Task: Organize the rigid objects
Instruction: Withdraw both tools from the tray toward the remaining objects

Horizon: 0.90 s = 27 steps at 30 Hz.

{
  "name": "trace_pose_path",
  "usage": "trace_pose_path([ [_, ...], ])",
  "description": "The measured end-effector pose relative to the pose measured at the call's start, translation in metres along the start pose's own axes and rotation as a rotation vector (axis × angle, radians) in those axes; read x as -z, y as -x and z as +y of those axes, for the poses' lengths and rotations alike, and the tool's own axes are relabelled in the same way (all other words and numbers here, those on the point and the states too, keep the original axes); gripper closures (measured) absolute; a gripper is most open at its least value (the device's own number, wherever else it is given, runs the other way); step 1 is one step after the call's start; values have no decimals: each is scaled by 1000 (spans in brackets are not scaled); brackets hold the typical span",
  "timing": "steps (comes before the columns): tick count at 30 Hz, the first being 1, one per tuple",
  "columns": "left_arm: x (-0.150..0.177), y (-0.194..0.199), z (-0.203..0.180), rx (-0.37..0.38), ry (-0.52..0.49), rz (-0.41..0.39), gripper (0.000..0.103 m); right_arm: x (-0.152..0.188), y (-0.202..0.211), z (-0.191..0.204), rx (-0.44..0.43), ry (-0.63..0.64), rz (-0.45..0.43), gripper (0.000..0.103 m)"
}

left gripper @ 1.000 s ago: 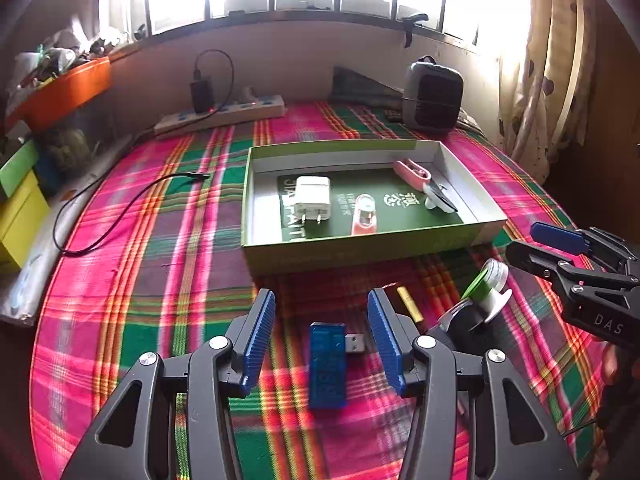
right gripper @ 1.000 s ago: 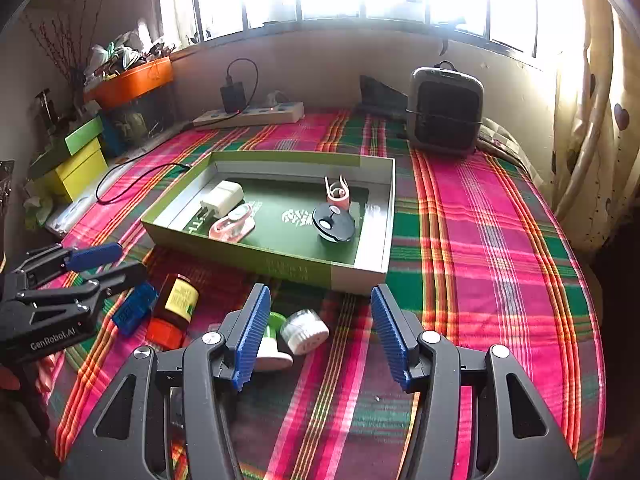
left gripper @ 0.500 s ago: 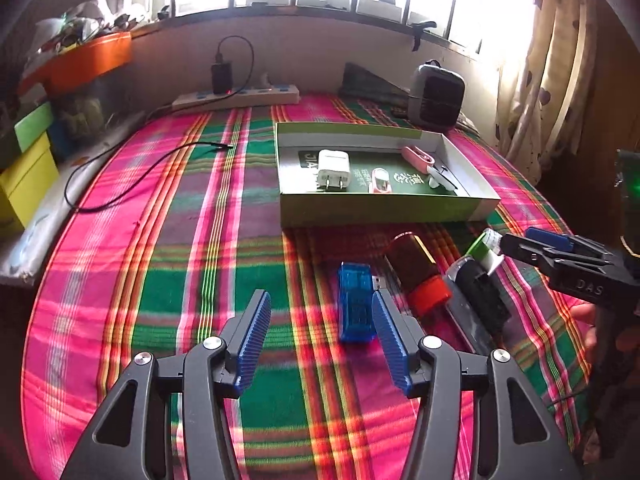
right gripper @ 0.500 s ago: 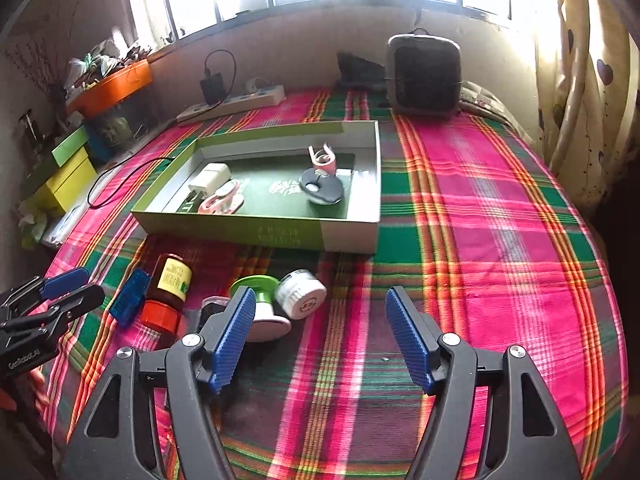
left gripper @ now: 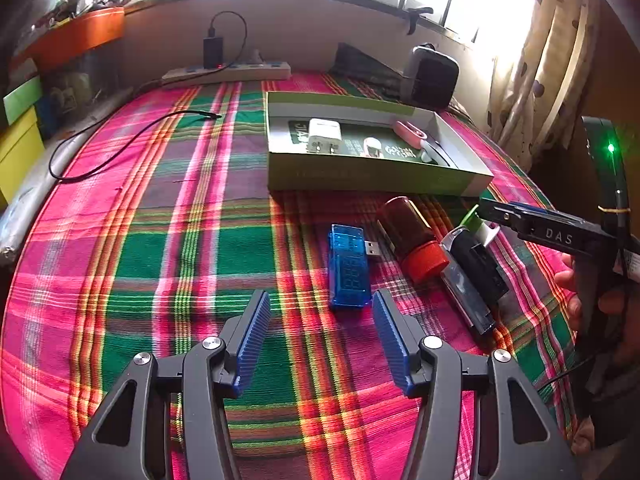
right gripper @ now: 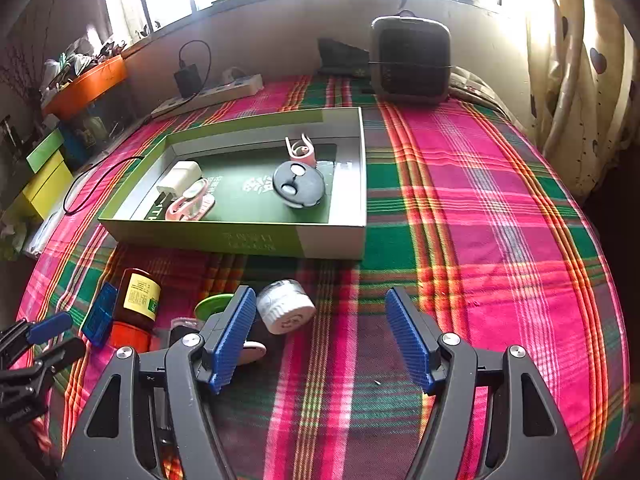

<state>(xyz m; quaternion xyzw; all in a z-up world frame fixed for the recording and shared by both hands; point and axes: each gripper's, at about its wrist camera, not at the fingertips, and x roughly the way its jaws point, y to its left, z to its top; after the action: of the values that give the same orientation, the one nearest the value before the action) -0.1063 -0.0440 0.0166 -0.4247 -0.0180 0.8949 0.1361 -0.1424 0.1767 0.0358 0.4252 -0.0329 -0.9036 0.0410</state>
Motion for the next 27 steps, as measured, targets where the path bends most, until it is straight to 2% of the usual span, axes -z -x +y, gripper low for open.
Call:
trace_pose_path([
  [14,-6,-14,-9,-26,-29,28,50,1,-8,1,73,55,15,35],
  [18,-9,-17,-11,-46,-43,33,50,2,-11,-1,78,60,30,47],
  [22,-13,-21,-13,-59,-50,32,50,4,-13,-3,75,65,32,49],
  [27,-17,-26,-15,-82,-70,37,50,3,-13,-2,72,74,26,57],
])
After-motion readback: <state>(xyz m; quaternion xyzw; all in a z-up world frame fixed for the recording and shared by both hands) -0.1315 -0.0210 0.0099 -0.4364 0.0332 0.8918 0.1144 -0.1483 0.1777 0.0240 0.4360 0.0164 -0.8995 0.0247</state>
